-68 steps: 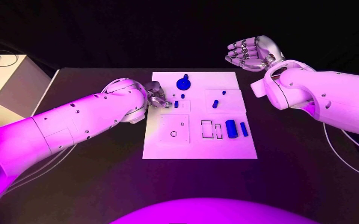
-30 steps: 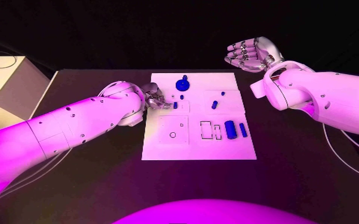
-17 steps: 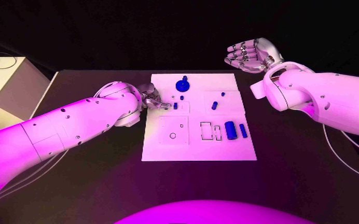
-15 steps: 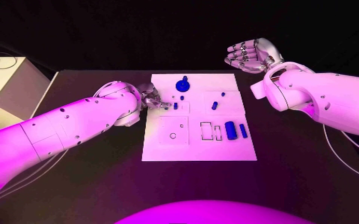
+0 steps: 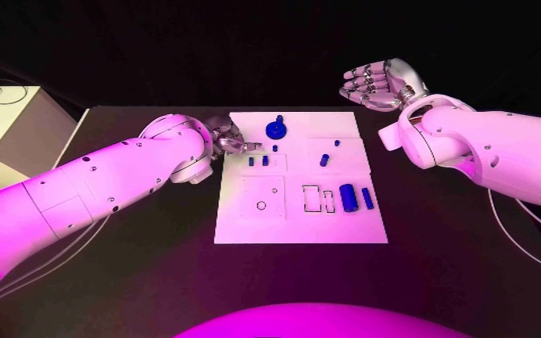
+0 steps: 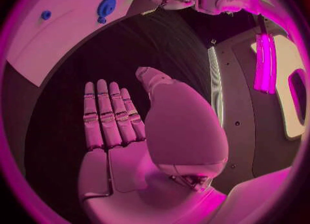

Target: Assemble the parts on the task board

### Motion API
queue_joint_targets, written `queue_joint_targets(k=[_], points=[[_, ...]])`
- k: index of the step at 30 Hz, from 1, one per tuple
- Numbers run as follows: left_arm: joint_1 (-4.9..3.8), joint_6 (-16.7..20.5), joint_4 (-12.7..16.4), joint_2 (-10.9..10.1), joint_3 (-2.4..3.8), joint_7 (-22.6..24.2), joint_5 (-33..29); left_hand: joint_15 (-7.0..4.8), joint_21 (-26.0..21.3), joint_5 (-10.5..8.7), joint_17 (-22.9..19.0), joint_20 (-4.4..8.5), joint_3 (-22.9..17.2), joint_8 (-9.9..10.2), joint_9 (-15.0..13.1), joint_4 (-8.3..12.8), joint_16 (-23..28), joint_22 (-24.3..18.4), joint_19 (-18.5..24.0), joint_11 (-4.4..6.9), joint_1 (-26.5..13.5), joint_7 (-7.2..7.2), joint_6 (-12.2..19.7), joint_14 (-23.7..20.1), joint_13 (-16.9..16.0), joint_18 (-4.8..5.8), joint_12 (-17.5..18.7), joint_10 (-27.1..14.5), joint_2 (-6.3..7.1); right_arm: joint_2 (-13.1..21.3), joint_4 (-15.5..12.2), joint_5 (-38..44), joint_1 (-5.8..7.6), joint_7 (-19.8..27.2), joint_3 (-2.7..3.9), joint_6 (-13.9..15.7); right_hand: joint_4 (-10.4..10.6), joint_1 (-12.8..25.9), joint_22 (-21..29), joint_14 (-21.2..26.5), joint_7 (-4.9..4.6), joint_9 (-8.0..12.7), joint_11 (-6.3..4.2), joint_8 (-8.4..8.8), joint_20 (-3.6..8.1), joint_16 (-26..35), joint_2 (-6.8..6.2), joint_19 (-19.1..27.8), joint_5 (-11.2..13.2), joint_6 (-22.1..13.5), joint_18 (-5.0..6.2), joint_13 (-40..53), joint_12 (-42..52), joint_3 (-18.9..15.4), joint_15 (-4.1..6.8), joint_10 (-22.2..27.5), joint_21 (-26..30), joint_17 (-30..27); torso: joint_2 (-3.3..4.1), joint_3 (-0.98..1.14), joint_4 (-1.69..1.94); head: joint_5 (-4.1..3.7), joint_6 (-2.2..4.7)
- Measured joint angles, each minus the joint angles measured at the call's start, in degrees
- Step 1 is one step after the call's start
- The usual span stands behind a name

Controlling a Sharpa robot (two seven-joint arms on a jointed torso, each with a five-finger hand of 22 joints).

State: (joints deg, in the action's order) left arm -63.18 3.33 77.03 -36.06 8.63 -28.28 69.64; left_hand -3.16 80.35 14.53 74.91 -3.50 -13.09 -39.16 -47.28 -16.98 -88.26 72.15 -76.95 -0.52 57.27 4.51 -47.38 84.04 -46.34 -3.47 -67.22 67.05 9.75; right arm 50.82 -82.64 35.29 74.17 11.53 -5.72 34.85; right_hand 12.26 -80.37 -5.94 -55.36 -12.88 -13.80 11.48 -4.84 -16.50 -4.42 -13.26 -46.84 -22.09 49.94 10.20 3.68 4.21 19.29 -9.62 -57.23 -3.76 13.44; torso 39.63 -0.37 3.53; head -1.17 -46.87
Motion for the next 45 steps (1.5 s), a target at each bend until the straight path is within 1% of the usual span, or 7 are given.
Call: queue_joint_targets(k=[4, 7, 12, 13, 15, 28, 45], points=[[0.0, 0.7, -0.2, 0.0, 0.28, 0.2, -1.9, 0.37, -1.0, 0.0, 0.0, -0.15, 0.1, 0.0, 0.3, 0.1, 0.9, -1.4, 1.3, -0.28, 0.0, 0.37, 1.3, -0.1, 2.3, -0.83, 1.1, -2.1, -2.37, 0.0, 0.0, 0.0, -0.01, 0.0, 0.0, 0.0, 0.2, 0.0, 0.1, 0.0, 0.0, 0.0, 0.0, 0.0, 0.0, 0.0, 0.0, 0.0, -0.2, 0.0, 0.0, 0.0, 0.0, -0.2, 0.0, 0.0, 0.0, -0.1, 0.01, 0.0, 0.0, 0.0, 0.01], [-0.01, 1.5, -1.1, 0.4, 0.36, 1.1, -3.3, 1.55, -4.2, 0.5, 0.0, -0.87, -2.3, 0.9, 1.6, 0.1, 3.6, -6.1, 5.4, -1.42, 4.4, 1.66, 4.4, -0.1, 10.1, -1.8, 5.9, -8.8, -3.51, 0.0, 0.0, 0.0, -0.01, 0.0, 0.0, 0.0, 0.2, 0.0, 0.1, 0.0, 0.0, 0.0, 0.0, 0.0, 0.0, 0.0, 0.0, 0.0, -0.2, 0.0, 0.0, 0.0, 0.0, -0.2, 0.0, 0.0, 0.0, -0.1, 0.01, 0.0, 0.02, -0.04, 0.01], [-0.03, 3.3, -3.6, 1.9, -0.27, 6.6, -4.6, 2.8, -11.2, 0.5, -2.8, -2.16, -13.0, 3.0, 6.5, 3.5, 8.1, -15.4, 14.0, -2.62, 21.5, 2.97, 5.8, -3.9, 12.7, -3.79, 7.7, -14.7, 0.05, 0.0, 0.1, 0.0, -0.01, 0.0, 0.0, 0.0, 0.2, -0.6, 0.4, 0.0, -0.03, 0.1, 0.0, 0.0, 0.0, 0.2, 0.6, 0.0, -0.5, 0.6, 0.0, 0.0, 0.0, -0.2, 0.0, 0.0, 0.0, -0.4, -0.02, 0.03, 0.05, 0.03, 0.16], [-0.03, 3.8, -4.2, 2.3, -0.53, 8.2, -4.7, 3.39, -16.1, 0.13, -8.8, -2.63, -16.2, 4.6, 8.7, 3.9, 12.1, -21.8, 20.1, -3.3, 23.6, 3.39, 5.4, -8.8, 14.1, -5.66, 9.5, -16.8, 1.91, 0.0, 0.2, 0.0, -0.01, 0.0, 0.0, 0.0, 0.1, -0.8, 0.5, 0.0, -0.05, 0.1, 0.0, 0.0, 0.0, 0.2, 0.75, 0.0, -0.5, 1.1, 0.0, 0.0, 0.0, -0.1, 0.0, 0.0, 0.0, -0.6, -0.02, 0.03, 0.05, 0.04, 0.22], [-0.02, 4.9, -5.5, 3.3, -1.06, 12.3, -4.5, 4.19, -20.1, -0.34, -14.9, -3.39, -19.1, 6.6, 11.6, 4.5, 16.2, -26.0, 24.8, -3.94, 25.3, 4.06, 5.2, -14.3, 17.2, -6.29, 13.4, -19.0, 3.69, -0.1, 0.3, 0.0, 0.0, 0.0, 0.0, 0.0, -0.2, -1.0, 0.7, 0.0, -0.31, 0.1, -0.06, 0.0, 0.0, 0.2, 0.98, 0.0, -0.5, 1.4, 0.0, 0.0, 0.0, 0.2, 0.0, -0.1, 0.0, -0.8, -0.01, 0.02, 0.03, 0.08, 0.4], [-0.04, 12.0, -11.1, 8.4, -4.36, 27.1, 4.0, 6.06, -22.6, -0.58, -24.9, -4.75, -15.9, 12.5, 19.5, 5.8, 19.8, -27.5, 27.1, -6.14, 24.4, 5.3, 7.2, -22.6, 24.3, -6.28, 20.3, -25.2, 6.34, -0.4, 0.6, 0.2, 0.0, 0.1, 0.0, 0.0, -0.6, -1.2, 0.9, -0.4, -0.31, 0.2, -0.22, 0.0, 0.0, 0.2, 1.2, 0.0, -0.4, 1.8, 0.0, 0.0, 0.0, 0.6, 0.02, -0.2, 0.0, -1.0, 0.2, 0.07, -0.2, -0.27, 1.44], [-0.5, 10.4, -12.4, 11.4, -5.06, 24.2, 11.8, 6.42, -20.2, -0.56, -23.0, -5.62, -15.0, 13.9, 23.4, 5.7, 14.0, -24.9, 25.2, -6.53, 24.4, 3.94, 3.9, -19.1, 26.9, -6.27, 20.6, -26.7, 6.34, -0.6, 0.4, 0.5, 0.0, 0.0, 0.0, 0.0, -0.7, -1.5, 1.0, -0.4, -0.31, 0.2, -0.21, -0.01, 0.0, 0.2, 0.96, 0.0, -0.4, 1.8, 0.0, 0.0, 0.0, 0.7, 0.02, -0.2, 0.0, -1.0, 0.14, 0.01, -0.14, -0.62, 1.48]])
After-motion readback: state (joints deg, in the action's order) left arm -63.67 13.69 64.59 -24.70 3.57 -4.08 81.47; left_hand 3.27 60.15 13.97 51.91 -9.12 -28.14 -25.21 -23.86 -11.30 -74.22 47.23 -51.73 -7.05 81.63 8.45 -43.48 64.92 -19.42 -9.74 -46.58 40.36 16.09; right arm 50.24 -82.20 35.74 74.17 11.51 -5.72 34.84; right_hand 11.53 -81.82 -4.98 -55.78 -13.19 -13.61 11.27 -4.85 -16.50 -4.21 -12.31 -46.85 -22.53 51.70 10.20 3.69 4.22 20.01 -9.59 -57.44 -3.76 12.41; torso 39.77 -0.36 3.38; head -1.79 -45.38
